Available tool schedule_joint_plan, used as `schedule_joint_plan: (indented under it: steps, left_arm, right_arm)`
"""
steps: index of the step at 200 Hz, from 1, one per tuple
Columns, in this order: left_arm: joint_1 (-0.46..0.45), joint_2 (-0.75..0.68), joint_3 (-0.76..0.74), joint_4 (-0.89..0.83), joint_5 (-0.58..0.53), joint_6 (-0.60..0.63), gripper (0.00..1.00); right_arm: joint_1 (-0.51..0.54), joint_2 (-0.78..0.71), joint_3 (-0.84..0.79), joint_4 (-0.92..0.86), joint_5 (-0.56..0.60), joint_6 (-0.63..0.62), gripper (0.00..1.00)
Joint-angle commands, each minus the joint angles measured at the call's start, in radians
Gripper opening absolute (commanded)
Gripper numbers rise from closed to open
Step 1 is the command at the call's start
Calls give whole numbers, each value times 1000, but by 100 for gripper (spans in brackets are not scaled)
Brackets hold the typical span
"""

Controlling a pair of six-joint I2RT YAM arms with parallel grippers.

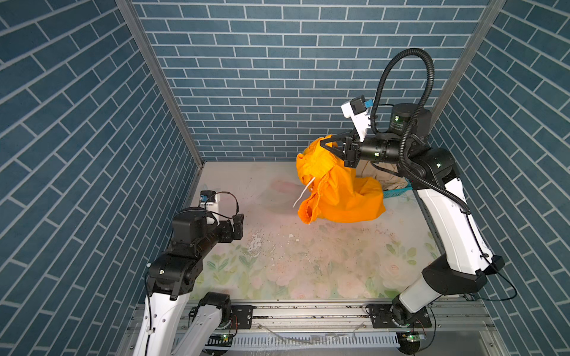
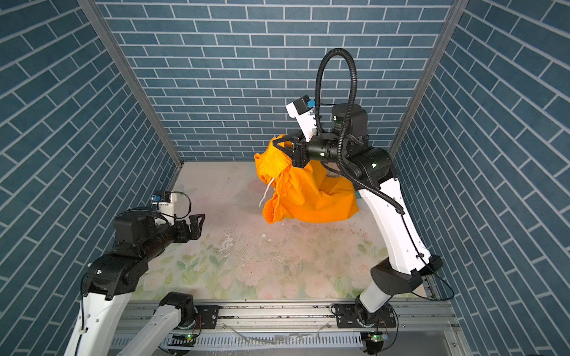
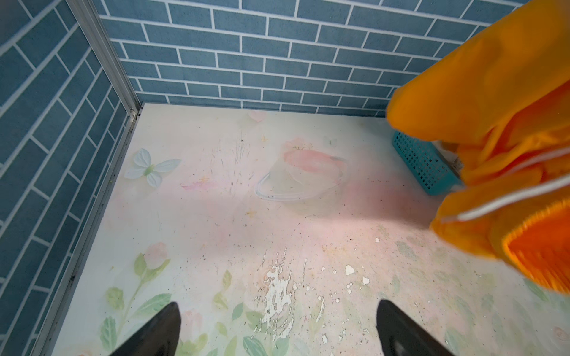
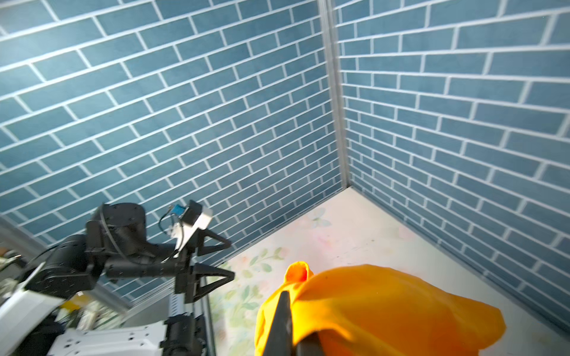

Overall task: Fold and stack the shorts
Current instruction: 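Grasp the orange shorts with the right gripper and lift them out of the basket, then drop the orange shorts onto the table center with the right gripper, then grasp the shorts' elastic waistband with the right gripper near the robot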

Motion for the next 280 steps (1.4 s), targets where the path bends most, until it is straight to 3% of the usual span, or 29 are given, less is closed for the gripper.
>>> schedule_joint_plan:
  steps: [1,18,52,102,118,143,163,191,217,244,280]
  left_arm:
    - [-3,-22,41,-86,28,35,100]
    - [-3,-31,48,-119,93,66,100]
    - [-3,-68,24,-131,207,77,100]
    - [-3,-61,2,-125,239,78,100]
    - [-3,-42,-11,-100,230,66,100]
    - [-3,42,-20,-64,223,36,100]
    - [-3,92,-17,-38,207,28,100]
    - [-3,150,18,-25,207,45,100]
    - [-2,198,30,-20,248,55,100]
    - [-2,234,31,-22,241,44,100]
    - [-2,268,32,5,259,48,100]
  right_arm:
    - [51,55,-12,-68,-128,59,0]
    - [72,86,-72,-79,-102,24,0]
    - [73,236,-151,-84,56,-90,0]
    - [83,582,47,-76,99,-135,4]
    - [79,659,158,-73,113,-102,27]
    - [77,607,164,-63,256,-105,49]
    - [78,438,-19,-33,385,-121,56]
    - [101,87,-510,101,506,-12,58]
    - [255,-181,-897,168,697,123,61]
    - [444,-249,-1107,191,825,373,63]
    - [628,-185,-1266,393,940,599,65]
